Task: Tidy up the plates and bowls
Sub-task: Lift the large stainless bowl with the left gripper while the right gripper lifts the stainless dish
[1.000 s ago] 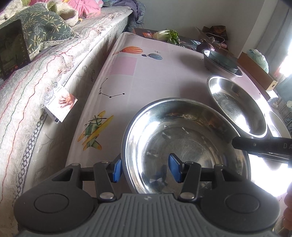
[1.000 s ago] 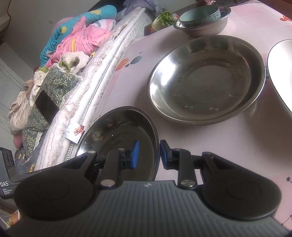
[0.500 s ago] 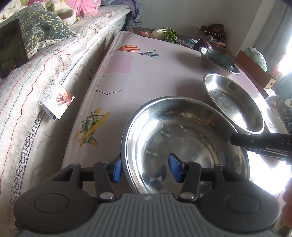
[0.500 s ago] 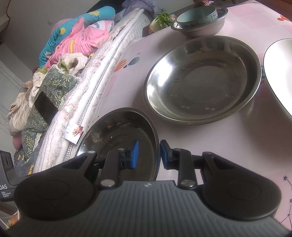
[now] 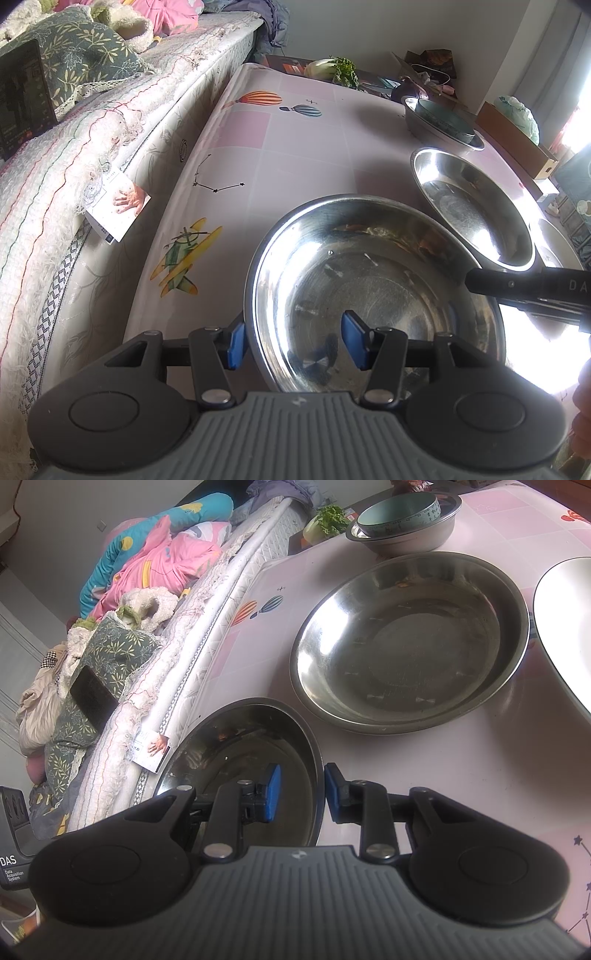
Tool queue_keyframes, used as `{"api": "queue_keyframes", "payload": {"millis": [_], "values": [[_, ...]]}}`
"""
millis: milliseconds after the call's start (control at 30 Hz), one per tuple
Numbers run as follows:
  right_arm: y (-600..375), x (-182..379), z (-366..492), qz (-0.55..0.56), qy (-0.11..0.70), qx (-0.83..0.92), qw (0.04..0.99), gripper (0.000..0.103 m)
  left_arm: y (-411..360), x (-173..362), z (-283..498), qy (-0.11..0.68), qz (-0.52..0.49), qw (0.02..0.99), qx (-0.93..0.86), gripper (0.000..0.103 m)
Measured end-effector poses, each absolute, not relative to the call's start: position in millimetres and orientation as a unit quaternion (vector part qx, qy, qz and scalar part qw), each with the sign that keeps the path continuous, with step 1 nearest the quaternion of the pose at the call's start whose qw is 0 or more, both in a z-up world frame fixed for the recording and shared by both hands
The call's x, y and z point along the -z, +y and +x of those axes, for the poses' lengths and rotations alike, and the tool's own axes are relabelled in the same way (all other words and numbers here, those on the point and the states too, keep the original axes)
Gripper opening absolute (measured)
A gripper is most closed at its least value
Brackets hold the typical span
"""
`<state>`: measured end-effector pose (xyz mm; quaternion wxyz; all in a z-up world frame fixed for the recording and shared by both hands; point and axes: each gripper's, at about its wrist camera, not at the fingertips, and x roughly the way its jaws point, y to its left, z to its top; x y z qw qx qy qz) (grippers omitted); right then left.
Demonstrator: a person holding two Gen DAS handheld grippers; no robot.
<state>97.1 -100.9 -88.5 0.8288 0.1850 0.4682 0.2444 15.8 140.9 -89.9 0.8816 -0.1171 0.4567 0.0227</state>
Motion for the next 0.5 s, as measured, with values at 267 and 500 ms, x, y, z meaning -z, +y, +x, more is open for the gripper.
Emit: {"api": "queue_keyframes", "payload": {"millis": [267, 500], "values": [[-100.6, 87.9, 94.6, 0.186, 0.471, -0.246, 0.826, 0.026, 140.2, 89.8, 17.2, 0.453, -0.112, 0.884, -0.023, 0.053], [-100.9, 89.1, 93.2, 0.187, 0.473, -0.242, 0.827, 0.026, 141.1, 91.7, 21.1, 0.448, -0.098, 0.888, -0.031, 0.052]]}}
